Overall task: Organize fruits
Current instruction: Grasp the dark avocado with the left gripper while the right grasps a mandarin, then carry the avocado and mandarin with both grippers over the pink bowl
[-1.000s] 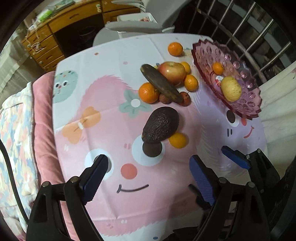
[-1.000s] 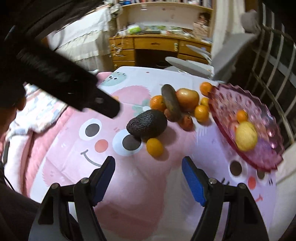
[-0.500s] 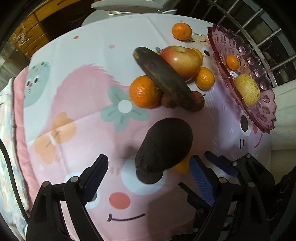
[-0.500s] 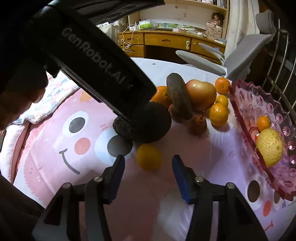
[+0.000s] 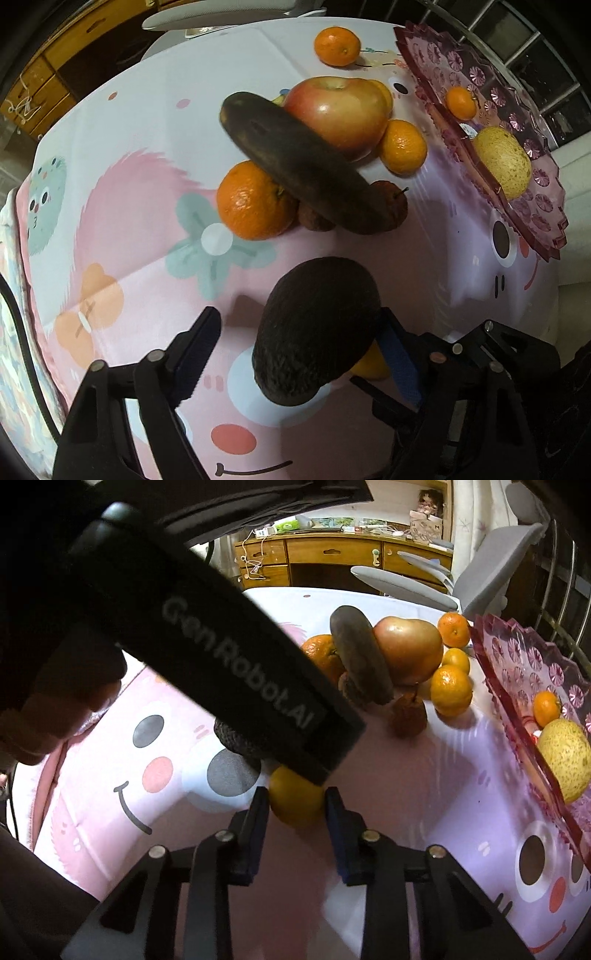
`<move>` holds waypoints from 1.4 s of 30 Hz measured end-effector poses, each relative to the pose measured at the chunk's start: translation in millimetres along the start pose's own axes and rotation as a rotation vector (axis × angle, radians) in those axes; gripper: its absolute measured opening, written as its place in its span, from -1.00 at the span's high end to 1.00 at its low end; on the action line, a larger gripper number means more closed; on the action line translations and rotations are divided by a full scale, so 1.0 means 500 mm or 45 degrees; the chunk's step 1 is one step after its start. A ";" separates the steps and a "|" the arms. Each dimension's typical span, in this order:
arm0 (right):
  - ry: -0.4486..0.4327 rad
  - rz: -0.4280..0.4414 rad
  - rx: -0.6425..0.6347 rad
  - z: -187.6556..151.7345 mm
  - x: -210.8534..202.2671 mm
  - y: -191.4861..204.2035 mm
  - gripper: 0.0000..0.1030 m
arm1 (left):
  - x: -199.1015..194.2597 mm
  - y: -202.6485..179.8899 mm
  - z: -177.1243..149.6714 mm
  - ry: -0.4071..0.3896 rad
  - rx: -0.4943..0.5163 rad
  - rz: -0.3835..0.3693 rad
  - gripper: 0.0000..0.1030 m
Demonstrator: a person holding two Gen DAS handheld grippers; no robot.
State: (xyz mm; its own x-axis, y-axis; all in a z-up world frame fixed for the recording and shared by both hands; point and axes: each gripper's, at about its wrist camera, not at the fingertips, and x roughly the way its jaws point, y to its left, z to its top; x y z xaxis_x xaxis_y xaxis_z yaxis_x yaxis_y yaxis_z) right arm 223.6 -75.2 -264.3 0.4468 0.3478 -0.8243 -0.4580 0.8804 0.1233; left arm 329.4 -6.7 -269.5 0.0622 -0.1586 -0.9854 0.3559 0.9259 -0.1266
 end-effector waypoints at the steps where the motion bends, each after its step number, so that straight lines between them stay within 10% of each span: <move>1: 0.000 0.005 0.008 0.000 0.000 -0.002 0.40 | 0.002 -0.003 0.002 0.005 0.004 -0.008 -0.46; 17: 0.002 -0.104 0.066 -0.013 -0.055 -0.033 0.42 | -0.005 -0.053 -0.046 -0.028 0.011 0.039 -0.12; 42: -0.140 -0.360 0.277 -0.056 -0.336 -0.115 0.42 | -0.328 -0.141 -0.165 -0.413 -0.014 -0.053 -0.12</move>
State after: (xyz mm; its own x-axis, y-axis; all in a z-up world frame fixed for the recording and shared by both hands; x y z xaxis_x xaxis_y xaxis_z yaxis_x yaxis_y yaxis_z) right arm 153.2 -193.5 -148.5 0.6177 0.1034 -0.7796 -0.1359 0.9904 0.0237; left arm 217.4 -17.7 -108.6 0.3425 -0.2957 -0.8918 0.3543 0.9198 -0.1689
